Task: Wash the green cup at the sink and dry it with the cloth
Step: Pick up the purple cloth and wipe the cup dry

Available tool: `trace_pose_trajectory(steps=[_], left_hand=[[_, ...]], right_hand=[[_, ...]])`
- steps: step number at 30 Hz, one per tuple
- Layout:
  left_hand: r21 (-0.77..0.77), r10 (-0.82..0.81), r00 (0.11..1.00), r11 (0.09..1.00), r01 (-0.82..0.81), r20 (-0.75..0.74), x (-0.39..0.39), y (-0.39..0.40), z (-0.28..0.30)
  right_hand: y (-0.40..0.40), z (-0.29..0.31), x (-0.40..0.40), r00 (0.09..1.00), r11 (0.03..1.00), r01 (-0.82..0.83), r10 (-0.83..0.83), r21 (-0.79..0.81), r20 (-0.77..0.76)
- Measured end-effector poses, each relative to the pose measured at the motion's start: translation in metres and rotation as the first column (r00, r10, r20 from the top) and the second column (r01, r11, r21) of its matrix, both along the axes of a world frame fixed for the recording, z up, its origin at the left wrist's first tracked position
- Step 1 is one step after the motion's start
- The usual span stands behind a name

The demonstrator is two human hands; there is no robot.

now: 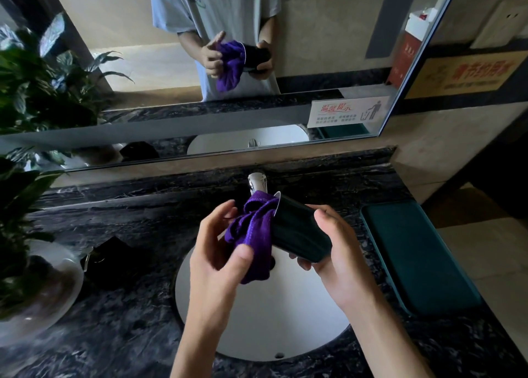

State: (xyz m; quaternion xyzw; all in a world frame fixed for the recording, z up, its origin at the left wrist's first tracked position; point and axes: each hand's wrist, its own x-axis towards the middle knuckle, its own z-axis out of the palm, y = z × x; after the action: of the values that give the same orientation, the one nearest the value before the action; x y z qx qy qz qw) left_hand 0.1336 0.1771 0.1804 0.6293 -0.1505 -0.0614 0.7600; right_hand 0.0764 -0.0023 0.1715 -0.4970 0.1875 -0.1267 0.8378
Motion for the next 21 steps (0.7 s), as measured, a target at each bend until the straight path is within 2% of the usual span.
trace_pose_trajectory(steps=[2, 5, 7, 11, 15, 21], left_hand=[[-0.065, 0.024, 0.997, 0.997, -0.029, -0.073, -0.001, 0.001, -0.005], [0.069, -0.034, 0.99, 0.997, 0.024, 0.14, -0.005, 0.004, -0.008], [0.158, -0.125, 0.967, 0.983, 0.091, 0.222, -0.008, 0.0, -0.005], [0.316, -0.174, 0.924, 0.947, 0.062, 0.34, -0.007, -0.016, 0.005], [0.382, -0.156, 0.935, 0.924, 0.024, 0.32, 0.001, -0.024, 0.012], [0.381, -0.288, 0.946, 0.899, 0.215, 0.148, 0.008, -0.027, 0.02]], right_hand=[[-0.001, 0.0, 0.0, 1.0, 1.0, 0.007, -0.007, 0.022, -0.003], [-0.003, 0.0, -0.001, 1.0, 1.0, -0.001, 0.001, 0.03, -0.003], [-0.004, 0.001, 0.0, 1.0, 1.0, -0.006, 0.006, 0.012, -0.012], [-0.003, 0.003, -0.002, 1.0, 1.0, -0.023, 0.022, -0.021, -0.019], [-0.005, 0.011, -0.003, 0.999, 0.994, -0.05, 0.05, -0.098, -0.009], [-0.008, 0.021, -0.004, 0.992, 0.947, -0.124, 0.109, -0.296, -0.067]])
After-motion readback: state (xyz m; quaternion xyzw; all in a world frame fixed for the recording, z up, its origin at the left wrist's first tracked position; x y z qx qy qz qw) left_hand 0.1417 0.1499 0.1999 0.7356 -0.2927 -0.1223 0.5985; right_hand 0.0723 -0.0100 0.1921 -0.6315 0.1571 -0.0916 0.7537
